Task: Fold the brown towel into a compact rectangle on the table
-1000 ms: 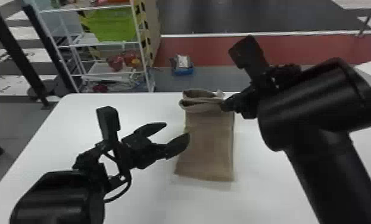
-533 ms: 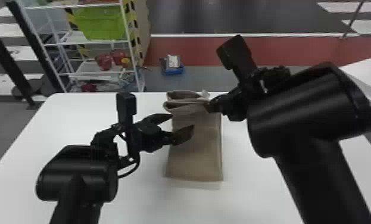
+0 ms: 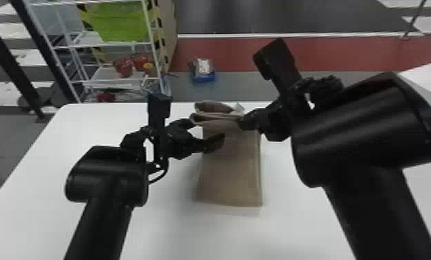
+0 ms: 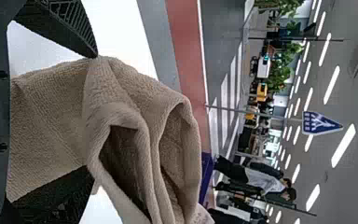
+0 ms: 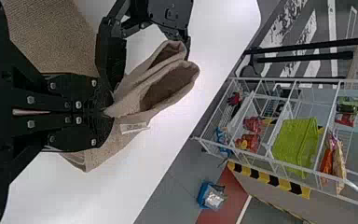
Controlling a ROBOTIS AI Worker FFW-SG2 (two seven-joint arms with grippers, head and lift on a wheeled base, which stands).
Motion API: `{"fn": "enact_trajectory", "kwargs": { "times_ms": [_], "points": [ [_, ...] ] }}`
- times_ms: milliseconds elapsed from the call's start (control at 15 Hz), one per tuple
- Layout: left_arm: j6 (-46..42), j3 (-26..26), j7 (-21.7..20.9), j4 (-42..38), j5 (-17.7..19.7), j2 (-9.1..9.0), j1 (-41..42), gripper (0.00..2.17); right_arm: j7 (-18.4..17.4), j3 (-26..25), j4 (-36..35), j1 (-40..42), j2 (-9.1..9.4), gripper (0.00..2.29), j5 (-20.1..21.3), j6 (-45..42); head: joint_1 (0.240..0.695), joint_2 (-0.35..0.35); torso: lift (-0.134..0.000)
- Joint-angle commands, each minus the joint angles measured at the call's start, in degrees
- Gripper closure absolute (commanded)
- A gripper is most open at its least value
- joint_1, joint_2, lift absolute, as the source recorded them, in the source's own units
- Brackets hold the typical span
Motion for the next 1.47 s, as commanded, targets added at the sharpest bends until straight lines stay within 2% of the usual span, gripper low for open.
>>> {"fn": "enact_trajectory", "kwargs": {
  "times_ms": [0,400,733,1200,1400],
  "points": [
    [-1.5,-0.4,0.3,2.4,-2.5,-0.15,-0.5,0.04,0.0,0.1,-0.4,0.1,0.14,1.29,-0.1,0.0,0.691,0.062,-0.134],
    [-7.3,-1.1,3.4,7.9,-3.8,-0.15,-2.9,0.04,0.1,0.7,-2.2,1.0,0.14,1.29,-0.1,0.9,0.695,0.071,-0.134],
    [-8.9,-1.1,3.9,10.0,-7.7,-0.15,-3.6,0.04,0.5,0.8,-3.3,1.7,0.14,1.29,0.2,1.1,0.695,0.076,-0.134],
    [-10.3,-0.4,4.9,11.6,-7.7,-0.15,-4.2,0.04,1.0,0.5,-5.5,2.6,0.14,1.29,0.2,1.2,0.695,0.083,-0.134],
    [-10.3,0.4,3.9,11.6,-7.7,-0.15,-4.2,0.04,1.1,-0.6,-5.6,2.1,0.14,1.29,0.4,1.1,0.695,0.087,-0.134]
  ]
}}
